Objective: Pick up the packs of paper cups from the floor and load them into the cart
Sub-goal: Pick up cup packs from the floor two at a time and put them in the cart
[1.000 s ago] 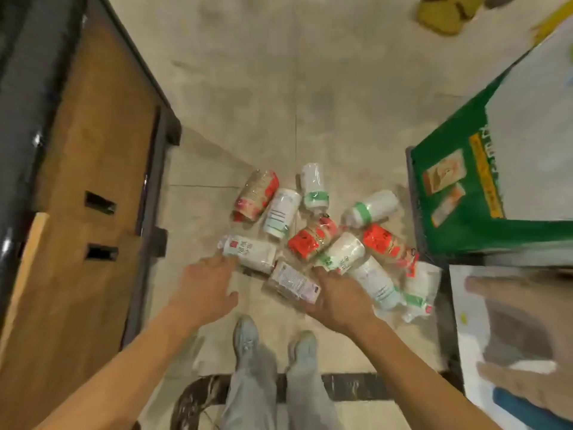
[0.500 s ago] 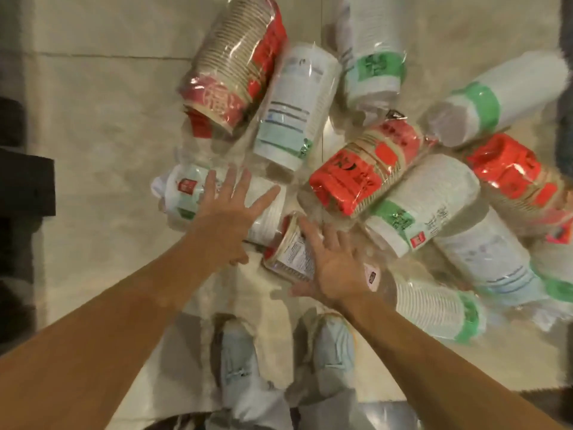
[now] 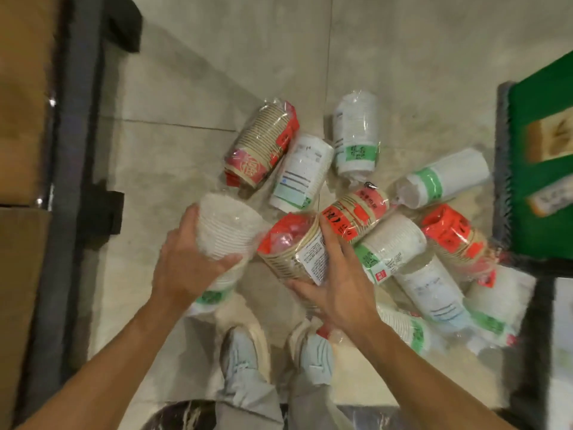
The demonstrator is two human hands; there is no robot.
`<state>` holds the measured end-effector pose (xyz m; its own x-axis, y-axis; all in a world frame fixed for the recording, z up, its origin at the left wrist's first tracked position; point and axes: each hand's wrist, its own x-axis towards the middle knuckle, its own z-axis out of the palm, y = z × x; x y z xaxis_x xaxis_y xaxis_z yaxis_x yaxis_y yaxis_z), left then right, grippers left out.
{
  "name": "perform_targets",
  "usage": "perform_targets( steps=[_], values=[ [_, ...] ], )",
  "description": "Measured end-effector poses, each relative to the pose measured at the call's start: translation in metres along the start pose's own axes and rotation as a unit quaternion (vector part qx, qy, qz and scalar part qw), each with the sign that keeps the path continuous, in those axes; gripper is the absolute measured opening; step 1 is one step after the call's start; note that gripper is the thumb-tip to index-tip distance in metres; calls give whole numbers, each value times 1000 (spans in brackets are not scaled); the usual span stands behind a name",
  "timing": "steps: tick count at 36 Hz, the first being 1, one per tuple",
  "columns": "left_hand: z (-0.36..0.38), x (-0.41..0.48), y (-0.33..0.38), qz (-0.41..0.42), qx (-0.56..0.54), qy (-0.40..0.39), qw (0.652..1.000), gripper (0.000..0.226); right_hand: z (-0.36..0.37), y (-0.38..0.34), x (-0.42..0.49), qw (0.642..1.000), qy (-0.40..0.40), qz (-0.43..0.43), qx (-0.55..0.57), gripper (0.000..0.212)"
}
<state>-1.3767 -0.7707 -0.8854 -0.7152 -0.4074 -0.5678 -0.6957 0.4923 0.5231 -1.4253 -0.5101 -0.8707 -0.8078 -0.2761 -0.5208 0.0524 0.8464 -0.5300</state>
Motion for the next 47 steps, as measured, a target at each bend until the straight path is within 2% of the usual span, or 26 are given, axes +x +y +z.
perform_targets(
  steps=[2,5,9,12,18,21,23,27,31,34,39,45,47],
  values=[
    [-46,-36,17,-31,-109,14,993,106,-42,-43,-15,999,21,-22,22,123],
    [-120,-102,55,-42,-197,71,977,96,-110,-115,-43,996,45,-54,60,126],
    [-220,-192,116,-41,-247,130,959,103,-206,-222,-90,987,70,-103,101,128],
    [-291,-257,165,-38,-284,210,935,97,-271,-298,-131,978,77,-153,122,127],
    [-400,-389,223,-18,-406,365,837,112,-351,-423,-212,938,62,-313,136,127],
    [-434,-449,230,-38,-444,423,789,129,-364,-480,-243,903,20,-404,144,128],
    [-449,-486,225,-46,-471,457,753,126,-365,-516,-268,876,-13,-457,153,127],
    [-459,-568,203,-36,-467,547,693,119,-351,-573,-326,825,-67,-542,147,119],
    [-448,-654,169,-34,-464,612,639,119,-317,-606,-392,770,-158,-600,150,128],
    [-429,-718,142,-56,-453,677,577,112,-284,-616,-447,731,-225,-631,131,129],
    [-366,-811,115,-109,-450,746,478,116,-224,-613,-544,660,-307,-678,100,127],
    [-279,-908,91,-166,-461,800,346,93,-156,-576,-676,565,-421,-707,65,115],
    [-248,-943,80,-188,-469,807,306,97,-129,-558,-718,533,-451,-714,42,119]
  ],
)
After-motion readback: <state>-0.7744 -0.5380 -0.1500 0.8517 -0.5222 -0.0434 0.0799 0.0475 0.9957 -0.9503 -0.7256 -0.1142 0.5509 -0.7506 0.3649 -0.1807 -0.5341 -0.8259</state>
